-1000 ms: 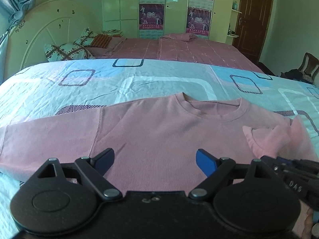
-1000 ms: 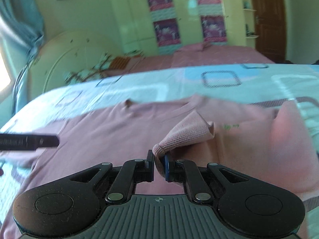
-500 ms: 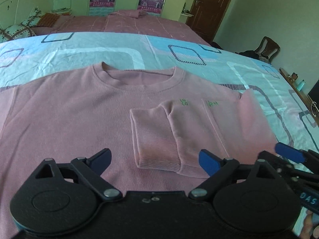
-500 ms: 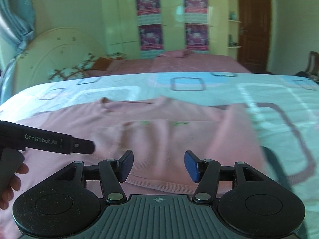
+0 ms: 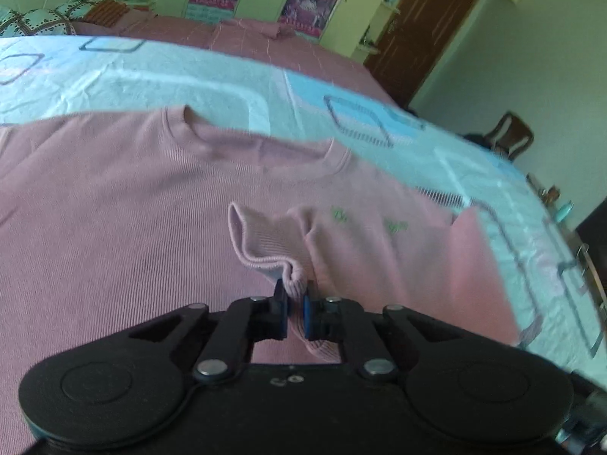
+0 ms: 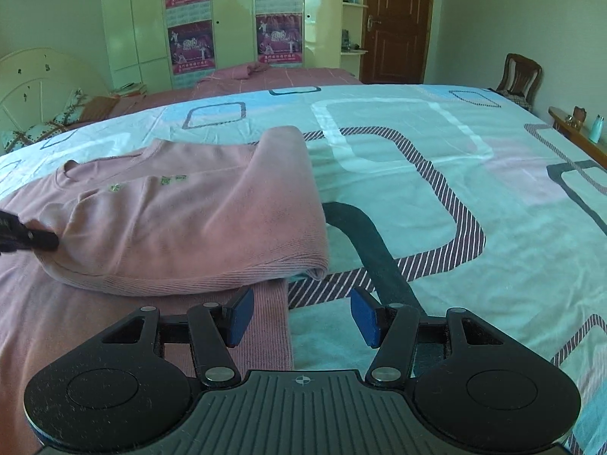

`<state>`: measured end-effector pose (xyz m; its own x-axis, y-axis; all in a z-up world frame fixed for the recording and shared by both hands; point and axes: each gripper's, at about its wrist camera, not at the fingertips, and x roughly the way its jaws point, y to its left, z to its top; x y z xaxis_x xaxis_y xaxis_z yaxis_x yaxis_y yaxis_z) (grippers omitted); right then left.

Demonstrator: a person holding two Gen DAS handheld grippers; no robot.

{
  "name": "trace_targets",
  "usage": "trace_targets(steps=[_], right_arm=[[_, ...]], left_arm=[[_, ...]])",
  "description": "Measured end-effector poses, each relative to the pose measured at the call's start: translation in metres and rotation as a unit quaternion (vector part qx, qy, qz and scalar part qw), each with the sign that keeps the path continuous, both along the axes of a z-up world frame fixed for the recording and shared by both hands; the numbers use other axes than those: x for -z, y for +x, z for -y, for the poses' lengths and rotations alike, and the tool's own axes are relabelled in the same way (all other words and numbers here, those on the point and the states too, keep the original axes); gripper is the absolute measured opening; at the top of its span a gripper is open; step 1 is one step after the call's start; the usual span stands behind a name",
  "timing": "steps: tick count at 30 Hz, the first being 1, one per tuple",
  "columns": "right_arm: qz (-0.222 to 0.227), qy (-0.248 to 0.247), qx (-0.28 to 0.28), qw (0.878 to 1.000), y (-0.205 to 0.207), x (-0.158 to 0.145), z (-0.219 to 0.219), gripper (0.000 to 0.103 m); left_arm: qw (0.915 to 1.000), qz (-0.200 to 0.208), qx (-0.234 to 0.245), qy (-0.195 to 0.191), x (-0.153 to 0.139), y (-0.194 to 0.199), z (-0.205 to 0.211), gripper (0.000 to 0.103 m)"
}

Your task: Fold small clothes

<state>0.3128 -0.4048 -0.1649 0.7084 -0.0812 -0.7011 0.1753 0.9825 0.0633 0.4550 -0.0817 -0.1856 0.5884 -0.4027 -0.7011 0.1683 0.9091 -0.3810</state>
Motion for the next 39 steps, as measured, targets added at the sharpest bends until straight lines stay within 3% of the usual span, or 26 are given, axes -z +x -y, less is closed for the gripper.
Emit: trace_targets(steps=[3,8,11,16,17,20,23,25,27,28,29,31,32,33,35,39], right_arm=[[-0.003,0.000,-0.009,1.000,0.005,0.003,-0.002,0.056],[-0.007,-0.014,-0.030,0.999,0.019,0.013,-0.014,0.056],[-0.002,-0.030,-0.041,0.999,0.029,0.017,-0.022,0.056],[0.003,-0.012,-0.038,0.999,0.049,0.020,-0.023,0.056],[-0.001,-0.018,-0.040,0.999,0.053,0.022,-0.024,0.054],[-0.005,-0.021,-0.036,0.999,0.057,0.022,-0.019,0.010],[-0.018,0.005,-0.011,1.000,0.053,0.024,-0.001,0.010],[-0.019,0.008,-0.015,1.000,0.050,0.023,0.002,0.010],[-0.020,0.010,-0.026,0.999,0.048,0.019,0.002,0.010],[-0.019,0.022,-0.029,0.999,0.045,0.016,0.003,0.010],[-0.018,0.037,-0.030,0.999,0.041,0.011,0.006,0.012],[-0.004,0.052,-0.031,0.998,0.034,0.000,0.010,0.037],[0.008,0.049,-0.034,0.998,0.031,-0.007,0.011,0.060],[0.022,0.040,-0.036,0.998,0.030,-0.012,0.010,0.067],[0.038,0.026,-0.045,0.998,0.037,-0.021,0.008,0.067],[0.029,0.042,-0.044,0.998,0.076,-0.014,0.012,0.067]], left_arm=[[0.9990,0.032,-0.013,-0.029,-0.027,0.000,-0.011,0.006],[0.9951,0.082,-0.049,-0.027,-0.058,-0.003,-0.038,0.006],[0.9939,0.091,-0.063,0.000,-0.057,-0.006,-0.054,0.006],[0.9954,0.054,-0.075,0.024,-0.027,-0.010,-0.065,0.006],[0.9955,0.046,-0.079,0.025,-0.021,-0.011,-0.068,0.006],[0.9950,0.026,-0.089,0.036,-0.004,-0.012,-0.072,0.006],[0.9947,0.003,-0.086,0.056,0.015,-0.012,-0.073,0.006],[0.9941,0.010,-0.080,0.072,0.018,-0.016,-0.071,0.007],[0.9926,0.015,-0.083,0.087,0.012,-0.017,-0.069,0.021],[0.9912,0.019,-0.094,0.091,0.008,-0.020,-0.071,0.035],[0.9904,0.026,-0.102,0.090,0.003,-0.023,-0.074,0.058],[0.9871,0.050,-0.123,0.089,-0.009,-0.032,-0.079,0.082],[0.9858,0.064,-0.127,0.089,-0.016,-0.036,-0.080,0.082],[0.9859,0.071,-0.124,0.087,-0.020,-0.037,-0.080,0.082],[0.9881,0.071,-0.108,0.083,-0.023,-0.029,-0.074,0.080],[0.9898,0.065,-0.089,0.090,-0.014,-0.009,-0.054,0.075]])
